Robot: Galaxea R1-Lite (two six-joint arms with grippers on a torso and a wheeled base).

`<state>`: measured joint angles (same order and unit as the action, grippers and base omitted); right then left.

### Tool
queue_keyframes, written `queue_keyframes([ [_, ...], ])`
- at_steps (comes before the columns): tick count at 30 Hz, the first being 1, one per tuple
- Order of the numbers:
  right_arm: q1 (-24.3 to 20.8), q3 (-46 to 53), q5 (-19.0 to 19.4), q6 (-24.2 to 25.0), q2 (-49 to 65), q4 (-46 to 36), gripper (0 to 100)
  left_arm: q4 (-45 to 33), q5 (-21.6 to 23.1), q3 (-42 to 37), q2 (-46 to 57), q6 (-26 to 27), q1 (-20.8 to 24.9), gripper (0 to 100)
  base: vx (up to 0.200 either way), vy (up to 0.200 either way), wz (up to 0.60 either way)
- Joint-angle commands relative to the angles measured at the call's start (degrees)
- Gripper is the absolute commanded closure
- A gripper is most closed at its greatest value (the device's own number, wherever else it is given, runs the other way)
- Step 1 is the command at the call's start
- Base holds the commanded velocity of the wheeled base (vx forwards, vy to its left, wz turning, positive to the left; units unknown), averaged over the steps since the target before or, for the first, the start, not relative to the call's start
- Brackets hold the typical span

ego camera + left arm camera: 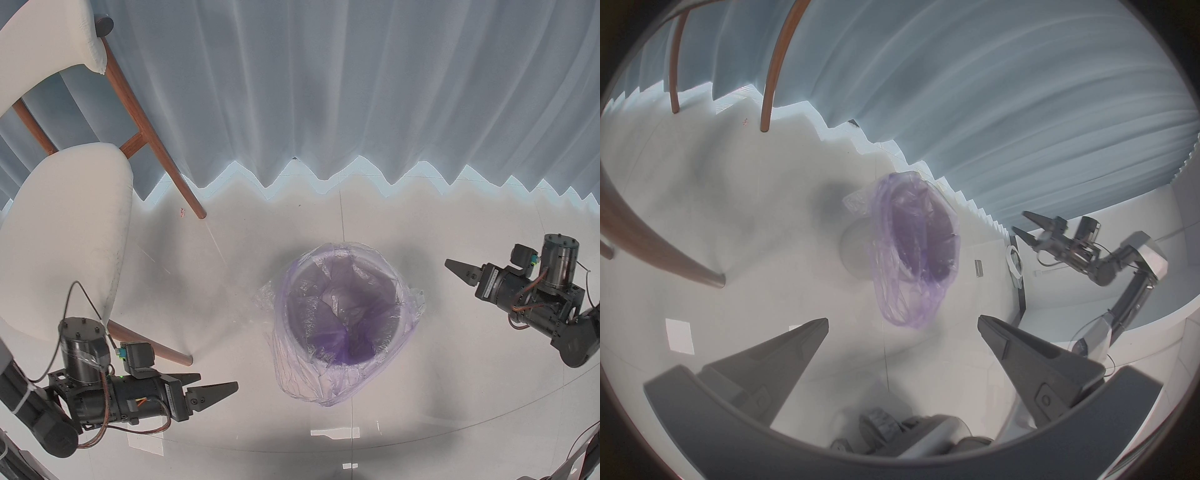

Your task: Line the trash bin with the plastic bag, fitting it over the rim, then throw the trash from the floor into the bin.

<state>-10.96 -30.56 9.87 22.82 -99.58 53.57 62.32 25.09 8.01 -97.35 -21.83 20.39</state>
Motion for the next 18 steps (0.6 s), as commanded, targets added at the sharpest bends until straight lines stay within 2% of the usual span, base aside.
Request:
queue_keyframes([
  [1,1.82,10.87,-0.29,2.32,13.98,2.51,0,12.13,0.49,0.96,-20.16,-2.07,0.87,0,0.0,0.0,0.0],
  [2,1.73,12.46,-0.29,2.32,15.91,2.42,0,18.72,-0.92,1.31,-25.87,-1.99,0.96,0,0.0,0.0,0.0],
  [3,1.73,12.46,-0.29,2.32,15.91,2.42,0,18.72,-0.92,1.31,-25.87,-1.99,0.96,0,0.0,0.0,0.0],
  [4,1.73,13.86,-0.38,2.4,17.58,2.25,0,25.13,-2.5,1.83,-30.7,-2.25,0.96,0,0.0,0.0,0.0],
  [5,1.29,15.53,-0.38,2.58,19.6,2.07,0,27.68,-4.35,3.5,-35.36,-2.07,1.14,0,0.0,0.0,0.0],
  [9,-0.82,16.76,-0.47,4.34,22.33,1.54,0,26.19,-4.79,6.93,-35.45,-4.71,1.67,0,0.0,0.0,0.0],
  [12,-2.14,16.76,-1.96,5.92,22.94,1.1,0,26.19,-5.4,11.68,-36.24,-8.23,3.51,0,0.0,0.0,0.0],
  [18,-3.1,16.76,-3.19,6.1,22.94,0.93,0,26.1,-5.49,18.36,-39.05,-8.84,3.51,0,0.0,0.0,0.0],
])
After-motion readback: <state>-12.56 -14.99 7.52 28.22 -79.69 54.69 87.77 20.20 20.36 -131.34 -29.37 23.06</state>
